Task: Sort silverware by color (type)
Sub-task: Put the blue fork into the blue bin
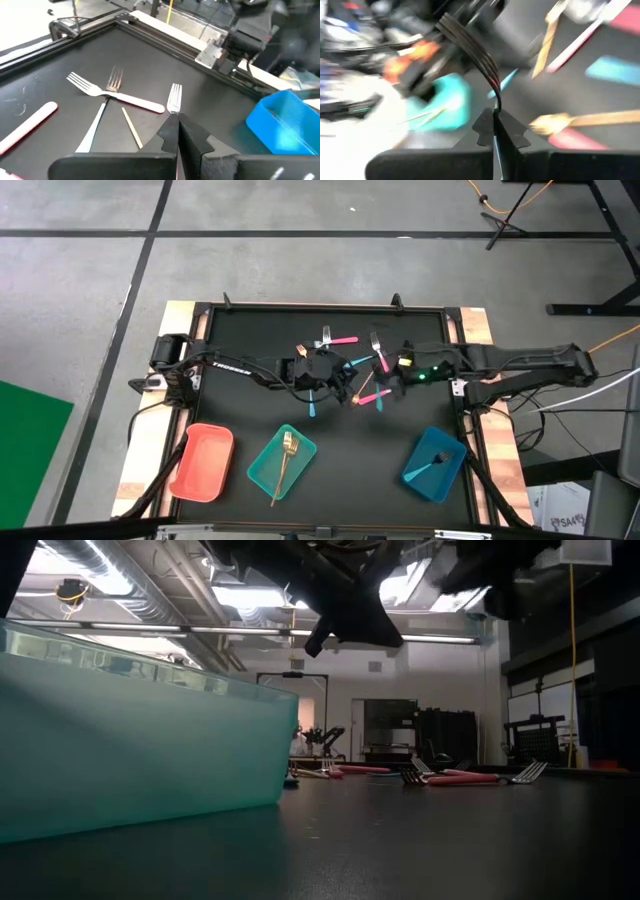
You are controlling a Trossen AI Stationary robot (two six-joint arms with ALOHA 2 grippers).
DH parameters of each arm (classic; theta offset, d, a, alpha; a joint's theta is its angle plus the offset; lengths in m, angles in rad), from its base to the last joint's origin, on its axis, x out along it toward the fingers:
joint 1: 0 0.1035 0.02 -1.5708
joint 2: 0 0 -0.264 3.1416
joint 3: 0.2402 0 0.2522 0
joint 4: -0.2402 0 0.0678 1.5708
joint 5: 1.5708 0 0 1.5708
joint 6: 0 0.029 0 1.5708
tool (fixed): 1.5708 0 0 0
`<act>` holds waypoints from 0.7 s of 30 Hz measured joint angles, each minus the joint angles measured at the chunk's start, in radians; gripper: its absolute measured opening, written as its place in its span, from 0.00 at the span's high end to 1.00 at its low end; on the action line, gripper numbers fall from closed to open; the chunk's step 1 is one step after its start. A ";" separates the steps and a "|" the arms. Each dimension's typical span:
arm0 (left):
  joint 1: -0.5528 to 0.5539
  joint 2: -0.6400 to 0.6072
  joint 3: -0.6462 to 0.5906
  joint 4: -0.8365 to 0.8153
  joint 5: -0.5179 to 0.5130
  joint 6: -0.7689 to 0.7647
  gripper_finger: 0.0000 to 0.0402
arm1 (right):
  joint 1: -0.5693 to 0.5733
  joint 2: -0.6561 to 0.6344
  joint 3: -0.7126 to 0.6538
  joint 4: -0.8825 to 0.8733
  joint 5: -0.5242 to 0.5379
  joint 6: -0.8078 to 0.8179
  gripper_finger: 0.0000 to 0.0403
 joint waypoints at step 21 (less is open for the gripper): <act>0.000 0.000 0.000 -0.085 0.003 0.184 1.00 | 0.697 0.000 0.001 -0.225 0.171 0.949 1.00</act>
